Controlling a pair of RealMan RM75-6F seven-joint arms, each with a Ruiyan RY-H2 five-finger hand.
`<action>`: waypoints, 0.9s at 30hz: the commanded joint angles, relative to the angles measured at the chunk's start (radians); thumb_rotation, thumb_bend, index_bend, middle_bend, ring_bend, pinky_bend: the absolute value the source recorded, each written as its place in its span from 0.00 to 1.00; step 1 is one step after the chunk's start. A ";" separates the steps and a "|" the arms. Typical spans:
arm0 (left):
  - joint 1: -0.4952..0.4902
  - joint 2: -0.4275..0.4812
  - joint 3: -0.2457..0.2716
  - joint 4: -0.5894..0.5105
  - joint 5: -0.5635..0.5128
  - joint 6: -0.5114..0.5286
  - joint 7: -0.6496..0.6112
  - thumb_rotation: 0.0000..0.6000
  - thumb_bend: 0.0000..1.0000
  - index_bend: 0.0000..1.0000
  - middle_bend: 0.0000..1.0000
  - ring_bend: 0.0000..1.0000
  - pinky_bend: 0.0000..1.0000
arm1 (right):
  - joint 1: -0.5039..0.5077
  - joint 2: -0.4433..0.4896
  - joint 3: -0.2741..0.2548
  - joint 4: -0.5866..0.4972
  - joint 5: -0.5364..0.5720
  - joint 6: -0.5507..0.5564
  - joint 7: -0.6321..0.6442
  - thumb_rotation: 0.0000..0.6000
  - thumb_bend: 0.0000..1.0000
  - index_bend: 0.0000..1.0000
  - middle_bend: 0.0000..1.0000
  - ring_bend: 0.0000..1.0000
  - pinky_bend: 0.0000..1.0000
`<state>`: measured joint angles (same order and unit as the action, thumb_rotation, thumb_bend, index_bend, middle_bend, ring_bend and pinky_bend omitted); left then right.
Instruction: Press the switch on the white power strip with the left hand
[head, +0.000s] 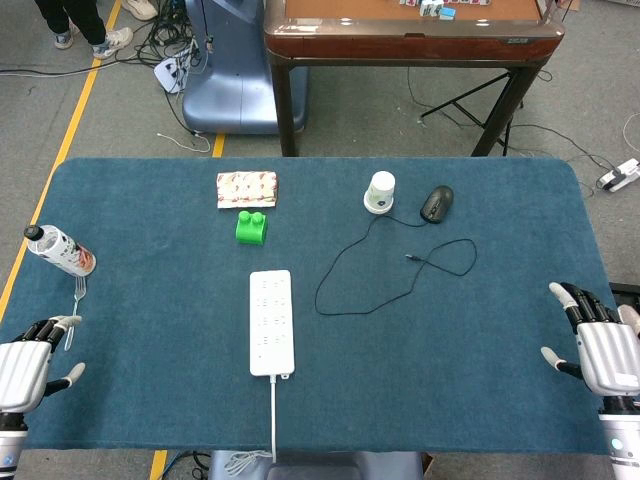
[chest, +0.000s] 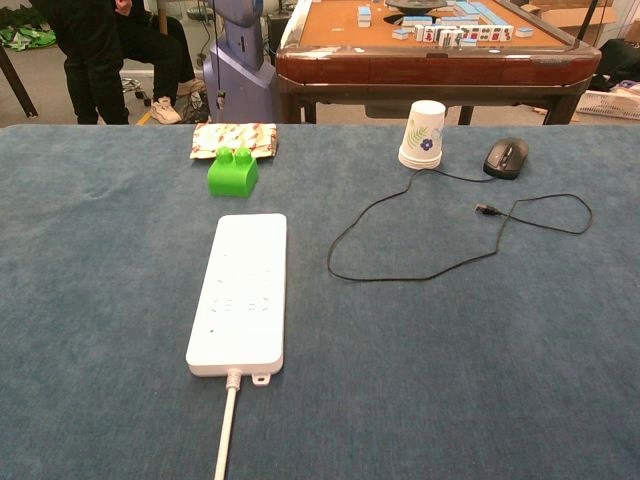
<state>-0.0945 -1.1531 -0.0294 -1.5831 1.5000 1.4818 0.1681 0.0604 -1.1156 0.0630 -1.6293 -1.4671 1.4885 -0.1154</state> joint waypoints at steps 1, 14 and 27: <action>0.000 0.001 0.001 -0.002 0.000 -0.001 0.001 1.00 0.21 0.33 0.32 0.30 0.55 | -0.002 -0.006 -0.001 0.008 -0.003 0.001 0.007 1.00 0.04 0.16 0.16 0.16 0.32; -0.089 -0.003 0.008 -0.035 0.123 -0.065 -0.091 1.00 0.21 0.32 0.68 0.71 0.95 | 0.010 0.016 0.010 0.003 -0.029 0.007 0.030 1.00 0.16 0.20 0.18 0.18 0.37; -0.358 -0.066 0.020 -0.008 0.299 -0.326 -0.217 1.00 0.48 0.33 1.00 0.95 1.00 | 0.051 0.023 0.049 -0.023 0.013 -0.033 -0.008 1.00 0.21 0.22 0.21 0.19 0.38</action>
<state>-0.4161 -1.2014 -0.0143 -1.5978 1.7727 1.1914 -0.0270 0.1097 -1.0923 0.1102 -1.6545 -1.4590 1.4592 -0.1215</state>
